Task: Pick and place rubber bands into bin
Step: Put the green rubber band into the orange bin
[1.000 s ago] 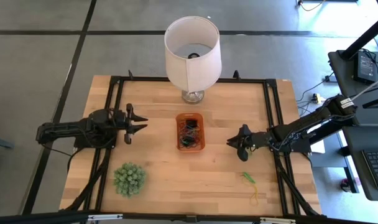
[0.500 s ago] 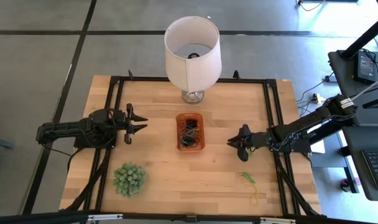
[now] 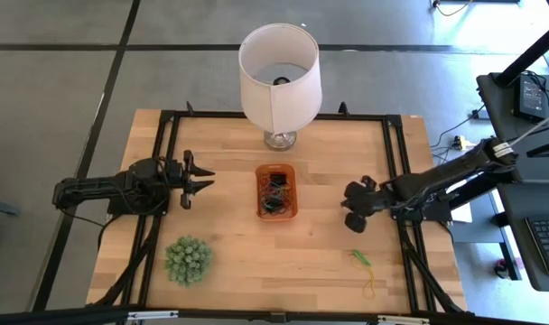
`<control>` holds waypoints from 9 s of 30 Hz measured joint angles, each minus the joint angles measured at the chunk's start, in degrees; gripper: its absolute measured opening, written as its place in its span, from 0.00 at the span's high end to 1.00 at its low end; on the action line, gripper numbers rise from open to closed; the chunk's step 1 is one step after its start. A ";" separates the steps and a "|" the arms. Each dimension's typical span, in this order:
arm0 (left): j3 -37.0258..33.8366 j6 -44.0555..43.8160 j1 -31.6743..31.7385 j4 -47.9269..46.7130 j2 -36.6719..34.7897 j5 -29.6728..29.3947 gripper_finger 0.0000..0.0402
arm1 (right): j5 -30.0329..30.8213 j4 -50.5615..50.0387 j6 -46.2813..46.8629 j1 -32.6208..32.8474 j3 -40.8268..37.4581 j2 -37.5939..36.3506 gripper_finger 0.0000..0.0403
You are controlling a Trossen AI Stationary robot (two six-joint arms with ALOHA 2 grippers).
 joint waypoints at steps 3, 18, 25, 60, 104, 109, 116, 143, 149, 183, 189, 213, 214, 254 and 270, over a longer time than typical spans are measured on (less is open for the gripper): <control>0.00 0.00 0.00 0.02 0.00 0.00 0.72 | -3.82 -9.61 8.07 0.39 4.22 1.99 0.95; 0.00 0.00 0.00 0.09 0.00 0.01 0.72 | -10.70 -17.13 27.14 9.72 5.72 10.62 0.96; 0.00 0.00 0.00 0.09 0.00 0.02 0.72 | -5.50 -16.62 28.17 9.41 5.68 14.09 0.85; 0.00 -0.01 -0.01 0.08 0.00 0.02 0.72 | 3.93 -27.39 14.77 6.68 20.83 14.02 1.00; 0.00 0.00 -0.02 0.13 0.00 0.02 0.72 | -16.30 -8.23 -38.50 -23.96 63.05 65.71 0.96; 0.00 0.00 0.00 0.13 0.00 0.01 0.72 | -16.35 -8.77 -38.08 -23.96 63.06 64.04 0.86; 0.00 -0.01 -0.01 0.13 0.00 0.02 0.72 | -16.31 -9.63 -38.03 -23.93 63.06 59.71 0.74; 0.00 -0.01 -0.01 0.12 0.15 0.00 0.72 | -9.94 -8.25 -8.03 -13.81 29.36 20.43 0.69; 0.00 0.00 -0.02 0.13 0.17 0.00 0.72 | -9.79 -13.93 13.74 -2.61 19.46 10.49 0.77; 0.00 0.00 -0.02 0.16 0.20 0.00 0.72 | -13.89 6.88 51.96 23.74 3.52 21.05 0.61; 0.00 0.00 -0.02 0.50 0.22 0.00 0.72 | -15.71 6.72 51.68 24.04 3.90 24.35 0.66; 0.00 0.00 -0.02 0.53 0.22 0.00 0.72 | -9.90 1.16 50.34 24.41 3.34 15.95 0.99; 0.00 0.00 -0.02 0.52 0.22 0.00 0.72 | -9.91 1.25 50.33 24.44 3.34 15.85 0.99; 0.00 0.00 -0.02 0.50 0.22 0.02 0.72 | -11.15 -9.21 47.11 23.72 12.78 26.18 0.99; 0.00 0.00 -0.02 0.55 0.22 0.00 0.72 | 4.14 -28.29 15.09 10.88 37.04 26.02 1.00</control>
